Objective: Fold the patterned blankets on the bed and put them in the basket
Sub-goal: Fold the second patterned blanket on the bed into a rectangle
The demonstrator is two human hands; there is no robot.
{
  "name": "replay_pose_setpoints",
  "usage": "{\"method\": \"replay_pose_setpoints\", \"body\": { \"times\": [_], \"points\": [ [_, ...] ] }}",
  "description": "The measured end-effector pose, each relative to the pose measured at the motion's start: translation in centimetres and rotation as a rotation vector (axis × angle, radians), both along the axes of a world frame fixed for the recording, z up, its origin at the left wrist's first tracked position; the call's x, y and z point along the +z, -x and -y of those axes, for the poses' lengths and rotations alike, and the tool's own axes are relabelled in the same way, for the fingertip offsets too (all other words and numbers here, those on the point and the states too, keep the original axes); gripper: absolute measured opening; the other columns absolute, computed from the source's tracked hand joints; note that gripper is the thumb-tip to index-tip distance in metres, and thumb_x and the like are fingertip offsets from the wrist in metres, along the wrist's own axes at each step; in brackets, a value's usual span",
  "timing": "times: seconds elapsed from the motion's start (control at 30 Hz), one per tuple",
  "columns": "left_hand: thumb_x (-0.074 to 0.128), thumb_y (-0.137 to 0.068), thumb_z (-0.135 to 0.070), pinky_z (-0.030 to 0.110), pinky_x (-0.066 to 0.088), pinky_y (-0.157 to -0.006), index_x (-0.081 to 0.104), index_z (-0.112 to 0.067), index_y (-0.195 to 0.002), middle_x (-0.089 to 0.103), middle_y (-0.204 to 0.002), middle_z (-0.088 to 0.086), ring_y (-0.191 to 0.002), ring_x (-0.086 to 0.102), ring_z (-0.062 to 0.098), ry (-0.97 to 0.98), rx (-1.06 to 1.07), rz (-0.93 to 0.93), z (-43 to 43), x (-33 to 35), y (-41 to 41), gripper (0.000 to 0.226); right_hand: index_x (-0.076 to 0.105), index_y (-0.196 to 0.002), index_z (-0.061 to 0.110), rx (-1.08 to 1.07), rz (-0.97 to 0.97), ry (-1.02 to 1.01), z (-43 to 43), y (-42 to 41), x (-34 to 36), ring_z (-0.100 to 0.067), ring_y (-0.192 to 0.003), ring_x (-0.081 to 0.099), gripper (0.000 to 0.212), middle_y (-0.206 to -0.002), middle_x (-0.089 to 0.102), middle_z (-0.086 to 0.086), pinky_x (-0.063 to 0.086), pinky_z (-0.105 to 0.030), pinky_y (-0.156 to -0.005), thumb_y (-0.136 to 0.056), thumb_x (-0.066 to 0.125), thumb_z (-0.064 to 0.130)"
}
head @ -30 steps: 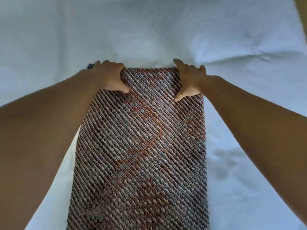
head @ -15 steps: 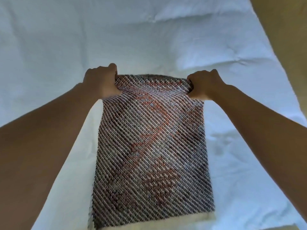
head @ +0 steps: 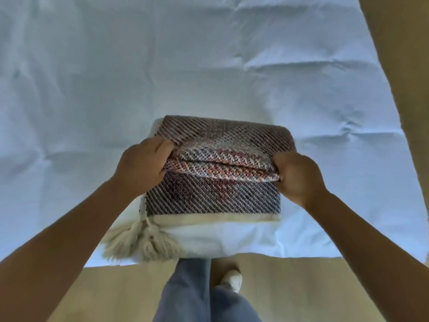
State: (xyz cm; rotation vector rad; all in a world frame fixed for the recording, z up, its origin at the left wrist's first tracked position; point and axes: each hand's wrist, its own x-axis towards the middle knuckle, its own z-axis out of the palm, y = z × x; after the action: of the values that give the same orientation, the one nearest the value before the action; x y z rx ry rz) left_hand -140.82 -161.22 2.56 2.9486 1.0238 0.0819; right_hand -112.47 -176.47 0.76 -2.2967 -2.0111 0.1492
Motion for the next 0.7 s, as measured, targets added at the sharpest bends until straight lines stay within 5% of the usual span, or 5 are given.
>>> {"method": "replay_pose_setpoints", "body": {
  "times": [0.23, 0.33, 0.43, 0.6, 0.7],
  "points": [
    [0.072, -0.055, 0.014, 0.039, 0.050, -0.048, 0.064, 0.001, -0.088, 0.060, -0.076, 0.019, -0.063, 0.060, 0.036, 0.138, 0.153, -0.145, 10.0, -8.0, 5.0, 0.036, 0.055, -0.073, 0.005, 0.002, -0.064, 0.093, 7.5, 5.1, -6.7, -0.037, -0.062, 0.058, 0.030, -0.067, 0.059, -0.015, 0.042, -0.035, -0.052, -0.050, 0.072, -0.002],
    [0.056, -0.078, -0.006, 0.043, 0.044, -0.080, 0.049, -0.009, -0.124, 0.053, -0.110, 0.015, -0.098, 0.052, 0.034, 0.224, 0.312, -0.338, 12.6, -10.5, 5.9, 0.046, 0.052, -0.099, 0.008, -0.057, -0.054, 0.360, 9.5, 6.6, -8.8, -0.033, -0.095, 0.053, 0.035, -0.099, 0.055, -0.012, 0.040, -0.039, -0.076, -0.069, 0.066, 0.018],
    [0.055, -0.074, -0.035, 0.039, 0.037, -0.088, 0.033, -0.017, -0.134, 0.043, -0.122, 0.009, -0.112, 0.042, 0.029, 0.296, 0.378, -0.478, 14.0, -10.9, 5.4, 0.067, 0.044, -0.114, 0.014, -0.086, -0.081, 0.495, 10.5, 7.3, -9.0, -0.026, -0.108, 0.042, 0.050, -0.114, 0.045, -0.006, 0.034, -0.037, -0.087, -0.074, 0.060, 0.039],
    [0.032, -0.068, -0.042, 0.040, 0.038, -0.081, 0.058, -0.009, -0.106, 0.058, -0.099, 0.011, -0.092, 0.054, 0.029, 0.214, 0.375, -0.029, 12.7, -8.2, 1.9, 0.057, 0.058, -0.103, -0.001, -0.171, -0.245, 0.088, 7.8, 8.4, -6.7, -0.037, -0.099, 0.052, 0.031, -0.104, 0.056, -0.020, 0.041, -0.042, -0.084, -0.084, 0.055, 0.023],
    [0.027, -0.090, -0.034, 0.044, 0.023, -0.108, 0.039, -0.011, -0.136, 0.043, -0.141, 0.008, -0.131, 0.035, 0.024, 0.286, 0.299, 0.052, 11.3, -8.2, -2.1, 0.053, 0.042, -0.133, 0.000, -0.180, -0.361, 0.009, 4.0, 10.4, -6.4, -0.035, -0.132, 0.034, 0.046, -0.141, 0.041, -0.020, 0.026, -0.044, -0.110, -0.095, 0.042, 0.025]
  ]
}}
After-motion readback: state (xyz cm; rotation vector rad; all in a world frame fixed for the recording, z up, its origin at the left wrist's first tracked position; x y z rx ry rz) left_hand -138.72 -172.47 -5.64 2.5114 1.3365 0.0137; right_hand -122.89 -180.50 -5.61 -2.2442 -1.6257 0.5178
